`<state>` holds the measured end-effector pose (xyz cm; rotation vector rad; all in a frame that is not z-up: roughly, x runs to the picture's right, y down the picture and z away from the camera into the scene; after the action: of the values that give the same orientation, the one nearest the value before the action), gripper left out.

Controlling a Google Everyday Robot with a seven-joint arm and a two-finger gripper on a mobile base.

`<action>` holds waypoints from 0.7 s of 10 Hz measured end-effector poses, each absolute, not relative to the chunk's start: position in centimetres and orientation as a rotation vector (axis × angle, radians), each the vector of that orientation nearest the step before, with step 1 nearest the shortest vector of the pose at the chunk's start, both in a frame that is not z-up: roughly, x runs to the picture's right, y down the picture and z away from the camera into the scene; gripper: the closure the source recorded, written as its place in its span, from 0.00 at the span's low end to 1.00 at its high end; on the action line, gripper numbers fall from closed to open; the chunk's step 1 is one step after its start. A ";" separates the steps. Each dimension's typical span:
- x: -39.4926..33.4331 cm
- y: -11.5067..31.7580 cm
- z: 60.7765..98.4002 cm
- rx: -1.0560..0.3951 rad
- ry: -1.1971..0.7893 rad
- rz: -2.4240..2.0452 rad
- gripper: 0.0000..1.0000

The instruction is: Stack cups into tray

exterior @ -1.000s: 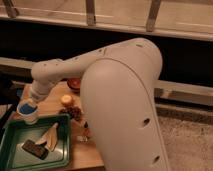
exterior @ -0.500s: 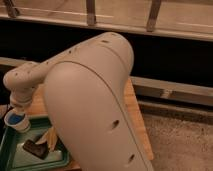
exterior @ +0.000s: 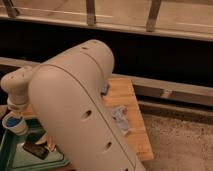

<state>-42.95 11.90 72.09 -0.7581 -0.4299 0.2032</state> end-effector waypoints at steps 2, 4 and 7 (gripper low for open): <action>-43.5 12.5 72.3 -0.769 -0.431 0.189 1.00; -44.1 13.6 72.3 -0.782 -0.424 0.163 1.00; -44.2 15.0 73.7 -0.800 -0.401 0.157 0.79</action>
<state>-44.23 14.98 73.69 -0.7999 -0.4006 0.1572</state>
